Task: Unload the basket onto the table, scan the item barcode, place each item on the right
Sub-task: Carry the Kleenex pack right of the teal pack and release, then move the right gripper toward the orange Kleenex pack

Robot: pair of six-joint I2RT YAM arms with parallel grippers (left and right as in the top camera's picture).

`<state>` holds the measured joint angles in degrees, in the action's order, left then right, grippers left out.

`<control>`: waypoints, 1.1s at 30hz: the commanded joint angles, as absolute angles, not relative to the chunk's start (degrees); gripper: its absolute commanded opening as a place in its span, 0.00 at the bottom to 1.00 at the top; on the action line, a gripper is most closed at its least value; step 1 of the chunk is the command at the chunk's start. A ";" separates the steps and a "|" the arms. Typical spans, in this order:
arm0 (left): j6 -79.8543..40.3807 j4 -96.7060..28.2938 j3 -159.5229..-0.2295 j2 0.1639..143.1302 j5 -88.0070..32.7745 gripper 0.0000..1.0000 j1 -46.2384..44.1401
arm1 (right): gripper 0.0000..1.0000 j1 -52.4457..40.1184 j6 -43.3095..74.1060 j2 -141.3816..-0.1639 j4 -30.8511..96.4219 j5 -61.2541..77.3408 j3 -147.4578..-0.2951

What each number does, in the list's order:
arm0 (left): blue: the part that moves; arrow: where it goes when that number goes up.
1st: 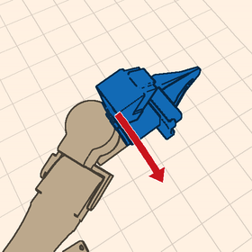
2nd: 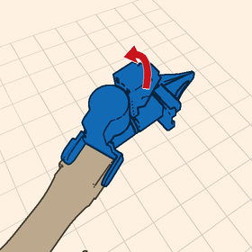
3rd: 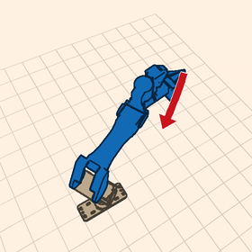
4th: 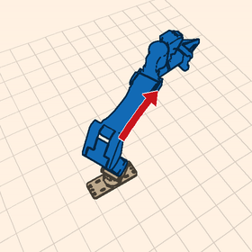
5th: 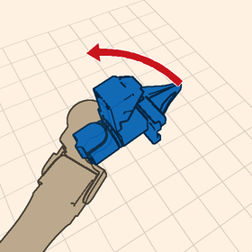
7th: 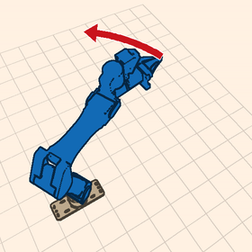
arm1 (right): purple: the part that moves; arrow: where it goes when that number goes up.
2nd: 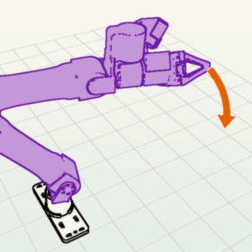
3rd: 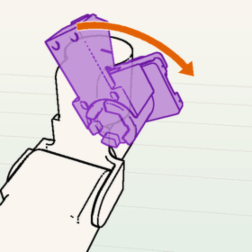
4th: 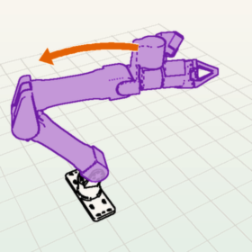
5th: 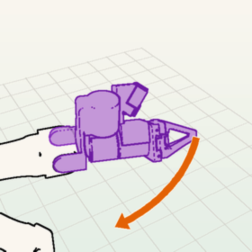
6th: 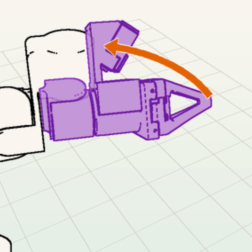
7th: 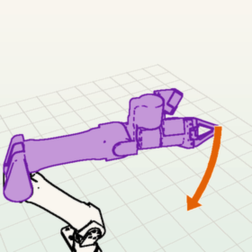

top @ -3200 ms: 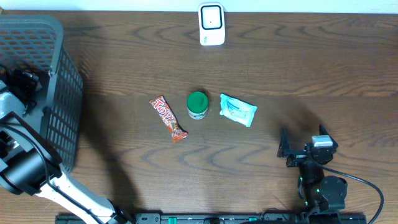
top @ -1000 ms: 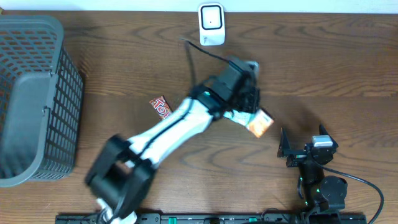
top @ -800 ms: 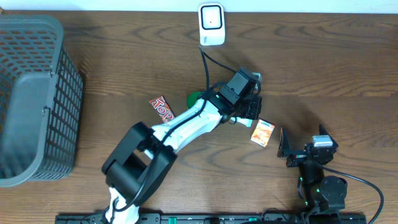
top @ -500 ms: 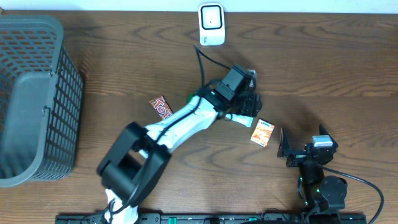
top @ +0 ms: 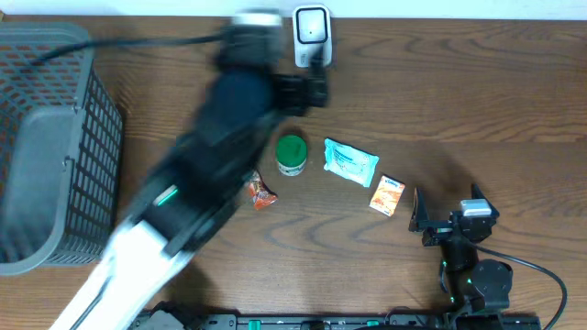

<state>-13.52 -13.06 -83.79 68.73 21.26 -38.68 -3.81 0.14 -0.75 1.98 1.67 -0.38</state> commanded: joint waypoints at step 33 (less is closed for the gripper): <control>9.85 -17.30 -84.14 44.34 47.64 0.98 -38.52 | 0.01 -6.07 12.78 -85.91 82.96 15.55 -75.29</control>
<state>9.06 -17.58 -83.99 44.58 46.87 -38.68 -5.72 2.22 -83.96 82.50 20.51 -76.12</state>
